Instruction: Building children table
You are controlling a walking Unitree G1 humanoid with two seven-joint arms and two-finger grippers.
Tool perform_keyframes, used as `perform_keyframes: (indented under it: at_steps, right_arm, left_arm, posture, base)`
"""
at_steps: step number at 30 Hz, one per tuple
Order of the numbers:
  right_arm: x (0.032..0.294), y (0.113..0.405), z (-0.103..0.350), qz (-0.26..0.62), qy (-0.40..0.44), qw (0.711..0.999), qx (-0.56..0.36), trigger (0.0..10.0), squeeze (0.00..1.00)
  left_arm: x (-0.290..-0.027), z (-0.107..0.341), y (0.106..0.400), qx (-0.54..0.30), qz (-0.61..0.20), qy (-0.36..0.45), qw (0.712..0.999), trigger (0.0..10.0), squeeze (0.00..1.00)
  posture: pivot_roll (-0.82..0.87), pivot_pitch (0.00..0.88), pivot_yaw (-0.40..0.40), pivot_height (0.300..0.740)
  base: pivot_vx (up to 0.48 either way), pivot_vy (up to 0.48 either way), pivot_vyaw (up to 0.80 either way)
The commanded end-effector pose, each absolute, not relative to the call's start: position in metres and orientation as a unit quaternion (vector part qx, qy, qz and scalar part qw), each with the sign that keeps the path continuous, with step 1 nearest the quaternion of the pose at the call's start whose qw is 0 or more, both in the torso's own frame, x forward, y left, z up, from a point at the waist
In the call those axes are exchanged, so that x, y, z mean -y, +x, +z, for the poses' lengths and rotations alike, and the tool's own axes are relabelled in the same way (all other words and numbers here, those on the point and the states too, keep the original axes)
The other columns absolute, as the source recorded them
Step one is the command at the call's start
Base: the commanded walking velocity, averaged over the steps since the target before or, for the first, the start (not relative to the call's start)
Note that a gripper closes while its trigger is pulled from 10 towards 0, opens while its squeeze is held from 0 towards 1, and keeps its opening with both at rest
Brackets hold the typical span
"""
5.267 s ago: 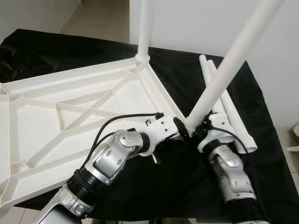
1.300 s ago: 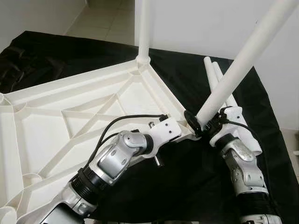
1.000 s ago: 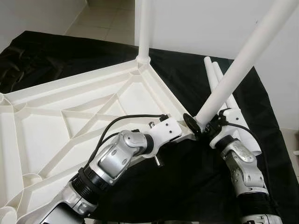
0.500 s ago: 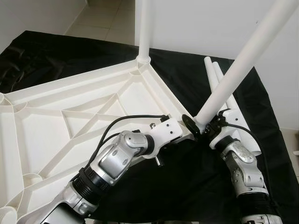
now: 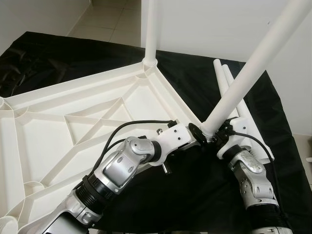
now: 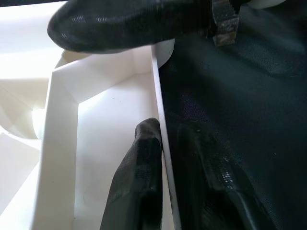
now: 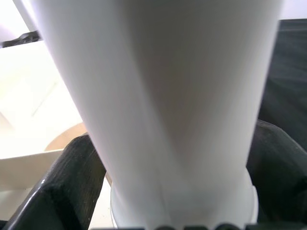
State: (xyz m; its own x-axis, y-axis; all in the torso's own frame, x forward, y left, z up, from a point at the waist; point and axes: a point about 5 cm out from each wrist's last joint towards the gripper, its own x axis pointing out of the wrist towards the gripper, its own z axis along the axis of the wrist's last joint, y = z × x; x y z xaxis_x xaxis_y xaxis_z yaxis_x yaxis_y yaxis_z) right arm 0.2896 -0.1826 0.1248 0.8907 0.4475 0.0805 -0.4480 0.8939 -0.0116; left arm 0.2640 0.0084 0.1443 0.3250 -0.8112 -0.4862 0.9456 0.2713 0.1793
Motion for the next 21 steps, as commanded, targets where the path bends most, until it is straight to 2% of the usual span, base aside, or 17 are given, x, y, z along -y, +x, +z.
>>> perform_keyframes:
  at_steps: [1,6,7,21]
  right_arm:
    - [0.187,0.287,0.116,0.21,0.006,0.977,0.027,10.0,0.0]
    - [0.192,0.29,0.115,0.188,0.006,0.982,0.027,10.0,0.0]
    - [0.195,0.292,0.117,0.174,0.012,0.984,0.03,0.0,0.0]
    - [0.183,0.296,0.122,0.127,0.014,0.991,0.036,0.0,0.0]
  left_arm:
    - [-0.007,0.119,0.251,-0.211,-0.587,0.216,0.751,10.0,0.0]
    - [-0.007,0.119,0.251,-0.211,-0.586,0.217,0.752,10.0,0.0]
    - [-0.007,0.119,0.251,-0.211,-0.585,0.216,0.752,10.0,0.0]
    - [-0.006,0.119,0.251,-0.211,-0.582,0.214,0.756,10.0,0.0]
  posture:
    - [0.03,0.126,-0.043,0.74]
    - [0.03,0.124,-0.046,0.74]
    - [0.03,0.123,-0.05,0.74]
    - [0.04,0.114,-0.071,0.74]
  base:
    - [0.0,0.0,0.0]
    - [0.0,0.0,0.0]
    - [0.0,0.0,0.0]
    - [0.0,0.0,0.0]
